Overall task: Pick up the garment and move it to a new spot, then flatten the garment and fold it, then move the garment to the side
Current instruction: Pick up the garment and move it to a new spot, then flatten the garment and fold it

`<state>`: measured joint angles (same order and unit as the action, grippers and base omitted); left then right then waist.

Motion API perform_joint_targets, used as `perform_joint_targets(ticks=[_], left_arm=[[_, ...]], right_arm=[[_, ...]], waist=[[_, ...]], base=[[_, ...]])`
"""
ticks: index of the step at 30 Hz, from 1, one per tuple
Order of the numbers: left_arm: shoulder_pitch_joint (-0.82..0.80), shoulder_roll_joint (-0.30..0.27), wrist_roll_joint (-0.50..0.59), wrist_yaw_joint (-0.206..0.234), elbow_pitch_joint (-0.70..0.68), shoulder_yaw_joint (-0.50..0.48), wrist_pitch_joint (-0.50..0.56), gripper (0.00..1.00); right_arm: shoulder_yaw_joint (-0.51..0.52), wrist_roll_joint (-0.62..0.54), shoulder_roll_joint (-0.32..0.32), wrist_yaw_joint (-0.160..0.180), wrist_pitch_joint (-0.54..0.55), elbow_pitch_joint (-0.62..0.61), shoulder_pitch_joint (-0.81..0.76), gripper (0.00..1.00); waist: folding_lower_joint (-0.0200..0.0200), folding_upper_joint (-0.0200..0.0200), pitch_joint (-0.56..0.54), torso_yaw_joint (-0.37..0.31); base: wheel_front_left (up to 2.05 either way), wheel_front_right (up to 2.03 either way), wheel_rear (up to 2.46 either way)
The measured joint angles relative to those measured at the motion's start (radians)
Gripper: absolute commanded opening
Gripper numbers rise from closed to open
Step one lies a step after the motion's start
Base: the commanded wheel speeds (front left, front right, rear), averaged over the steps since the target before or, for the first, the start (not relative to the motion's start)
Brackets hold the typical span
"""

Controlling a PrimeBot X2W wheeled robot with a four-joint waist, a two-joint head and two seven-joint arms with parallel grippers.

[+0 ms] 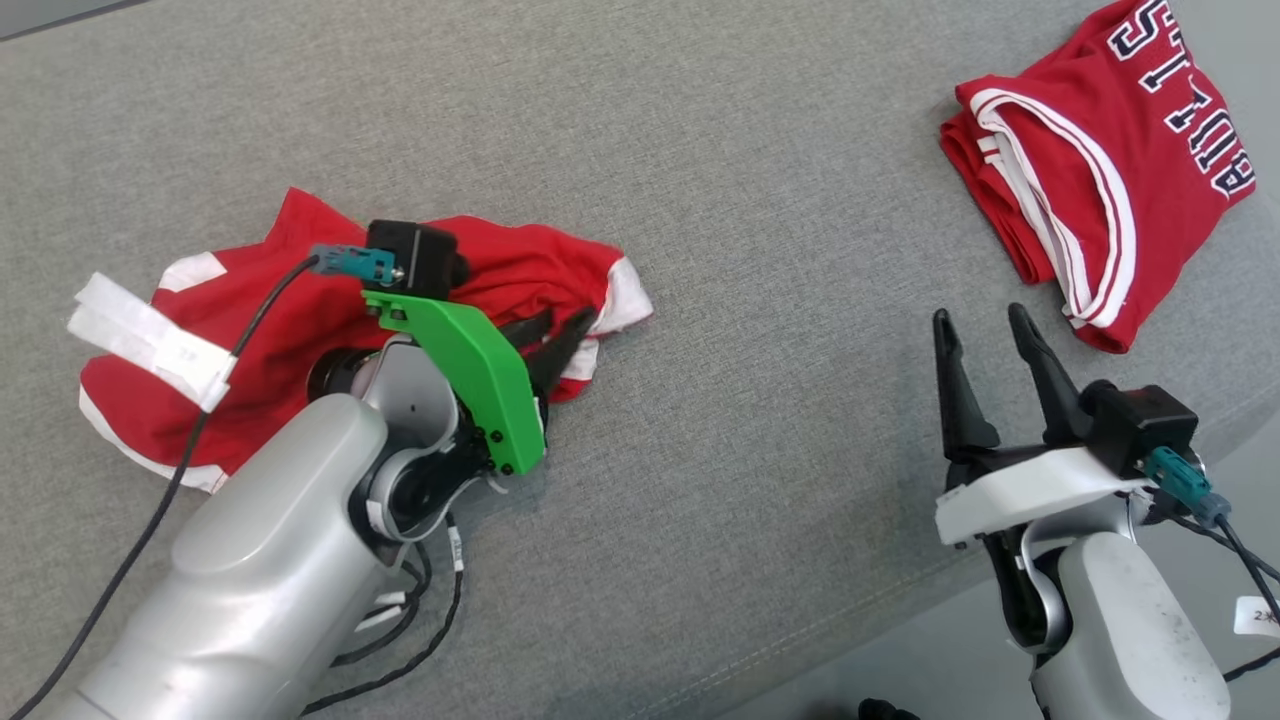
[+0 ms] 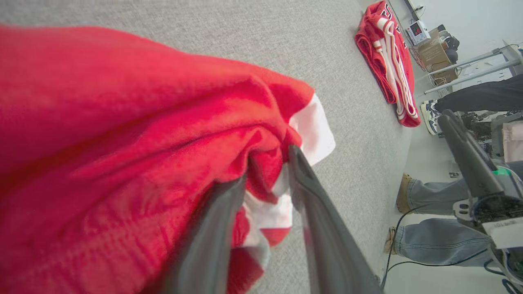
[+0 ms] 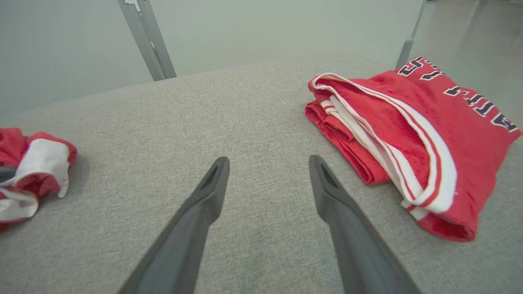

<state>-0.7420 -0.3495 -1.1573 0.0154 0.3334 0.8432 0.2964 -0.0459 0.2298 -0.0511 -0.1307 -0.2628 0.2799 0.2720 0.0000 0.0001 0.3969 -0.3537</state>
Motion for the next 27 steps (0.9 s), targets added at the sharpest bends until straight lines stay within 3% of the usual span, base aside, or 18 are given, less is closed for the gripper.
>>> perform_joint_targets(ticks=[9,19,27], left_arm=[[-0.01,0.02,0.039,-0.001,-0.05,-0.003,-0.072,1.0],[0.125,-0.05,0.06,0.075,-0.239,0.014,-0.102,1.0],[0.15,-0.011,0.057,0.091,-0.229,0.033,-0.11,1.0]], right_arm=[[0.034,-0.051,0.002,0.0,0.0,0.0,-0.013,1.0],[0.055,-0.086,0.002,0.0,0.0,-0.001,-0.042,1.0],[0.035,-0.095,0.002,0.0,0.0,-0.001,-0.027,1.0]], waist=[[0.0,0.0,-0.013,0.071],[0.0,0.0,-0.05,0.16],[0.0,0.0,-0.042,0.186]], base=[[0.0,0.0,0.0],[0.0,0.0,0.0],[0.0,0.0,0.0]])
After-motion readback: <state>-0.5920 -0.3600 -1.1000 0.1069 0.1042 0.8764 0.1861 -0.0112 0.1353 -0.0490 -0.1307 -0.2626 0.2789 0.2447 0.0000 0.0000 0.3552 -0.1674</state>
